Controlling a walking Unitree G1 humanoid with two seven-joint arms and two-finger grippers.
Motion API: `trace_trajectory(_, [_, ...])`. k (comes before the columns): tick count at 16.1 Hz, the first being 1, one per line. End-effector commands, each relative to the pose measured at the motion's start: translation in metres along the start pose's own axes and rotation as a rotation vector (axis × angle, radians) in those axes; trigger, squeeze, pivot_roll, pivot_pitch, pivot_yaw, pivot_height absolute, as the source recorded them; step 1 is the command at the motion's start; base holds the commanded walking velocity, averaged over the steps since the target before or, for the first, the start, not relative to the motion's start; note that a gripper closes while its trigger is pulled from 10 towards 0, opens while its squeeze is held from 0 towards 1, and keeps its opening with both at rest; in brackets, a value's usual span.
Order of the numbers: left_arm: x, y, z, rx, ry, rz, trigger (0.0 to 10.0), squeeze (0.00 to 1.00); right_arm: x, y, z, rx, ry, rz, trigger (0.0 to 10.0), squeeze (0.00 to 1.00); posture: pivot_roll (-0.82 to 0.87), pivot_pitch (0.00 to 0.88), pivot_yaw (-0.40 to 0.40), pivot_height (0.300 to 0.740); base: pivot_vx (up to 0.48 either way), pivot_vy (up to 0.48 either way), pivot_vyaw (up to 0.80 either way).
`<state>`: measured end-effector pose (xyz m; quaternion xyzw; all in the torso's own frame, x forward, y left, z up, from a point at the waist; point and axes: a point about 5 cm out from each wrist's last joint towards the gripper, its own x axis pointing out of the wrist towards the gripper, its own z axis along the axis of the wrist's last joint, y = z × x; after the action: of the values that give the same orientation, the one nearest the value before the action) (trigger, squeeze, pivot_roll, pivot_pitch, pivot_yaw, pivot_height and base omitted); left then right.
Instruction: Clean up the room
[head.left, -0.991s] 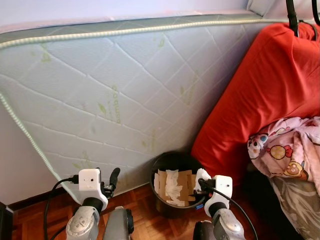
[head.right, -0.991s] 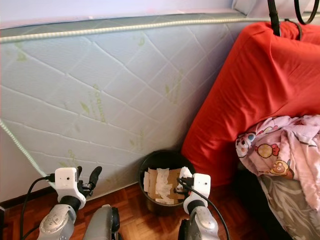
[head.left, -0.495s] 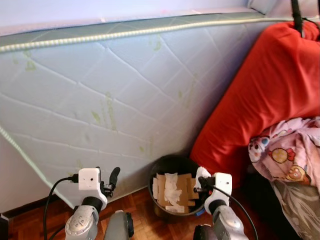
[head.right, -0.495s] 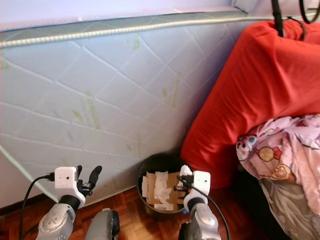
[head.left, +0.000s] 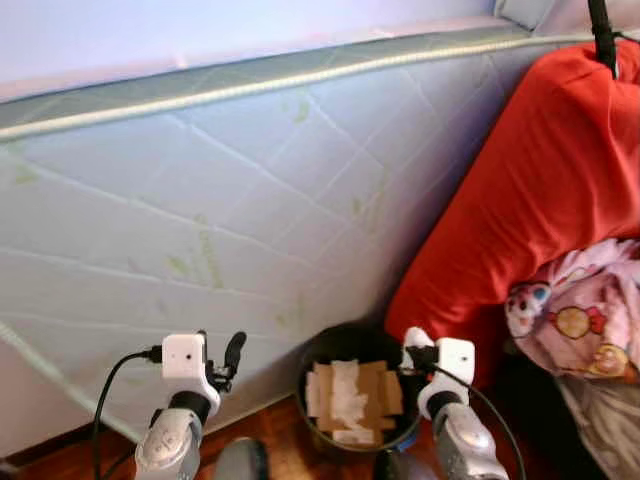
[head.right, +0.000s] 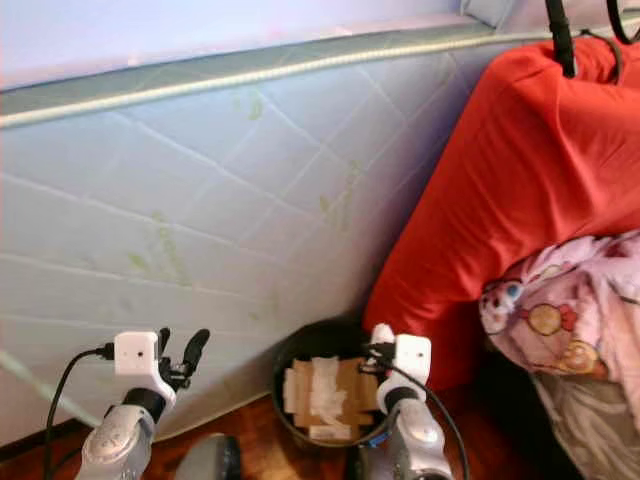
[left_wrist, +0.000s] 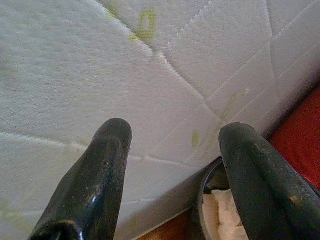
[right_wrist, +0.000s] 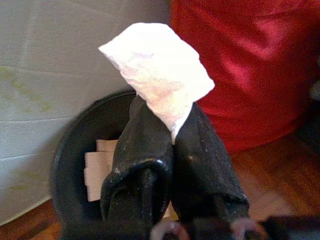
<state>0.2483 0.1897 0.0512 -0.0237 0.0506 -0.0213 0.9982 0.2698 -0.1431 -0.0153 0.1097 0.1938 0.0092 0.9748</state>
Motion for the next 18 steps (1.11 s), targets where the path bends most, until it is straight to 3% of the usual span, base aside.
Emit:
trace_trajectory(1, [-0.004,0.005,-0.003,0.000,0.020,0.011,10.0,0.00,0.001,0.006,-0.001,-0.009,0.007,0.012,10.0,0.00,0.12,0.079,-0.068,0.611,0.000,0.000,0.00])
trace_trajectory(4, [-0.006,0.003,-0.004,-0.002,0.022,0.008,10.0,0.00,0.003,0.008,-0.007,-0.045,0.091,0.012,10.0,0.00,0.12,0.089,-0.071,0.611,0.000,0.000,0.00])
trace_trajectory(5, [-0.008,0.002,-0.004,-0.004,0.023,0.006,10.0,0.00,0.003,0.015,-0.015,-0.052,0.173,0.075,10.0,0.00,0.12,0.096,-0.071,0.611,0.000,0.000,0.00])
trace_trajectory(6, [-0.010,0.000,-0.004,-0.006,0.025,0.001,10.0,0.00,0.002,0.019,-0.019,-0.147,0.224,0.124,10.0,0.00,0.12,0.103,-0.073,0.611,0.000,0.000,0.00])
trace_trajectory(8, [-0.014,-0.001,-0.003,-0.007,0.022,-0.003,10.0,0.00,0.005,0.017,-0.019,-0.181,0.265,0.106,10.0,0.00,0.14,0.130,-0.077,0.611,0.000,0.000,0.00])
trace_trajectory(11, [-0.020,-0.001,0.001,-0.006,0.017,-0.011,10.0,0.00,0.011,0.014,-0.009,-0.170,0.265,0.084,10.0,0.00,0.17,0.175,-0.086,0.611,0.000,0.000,0.00])
trace_trajectory(16, [-0.017,-0.001,0.019,0.009,-0.021,-0.019,10.0,0.00,0.028,0.025,0.024,-0.187,0.192,0.100,10.0,0.00,0.19,0.257,-0.109,0.611,0.000,0.000,0.00])
trace_trajectory(18, [-0.026,-0.006,0.025,0.005,-0.036,-0.014,10.0,0.00,0.031,0.030,0.031,-0.210,0.178,0.115,10.0,0.00,0.20,0.308,-0.125,0.611,0.000,0.000,0.00])
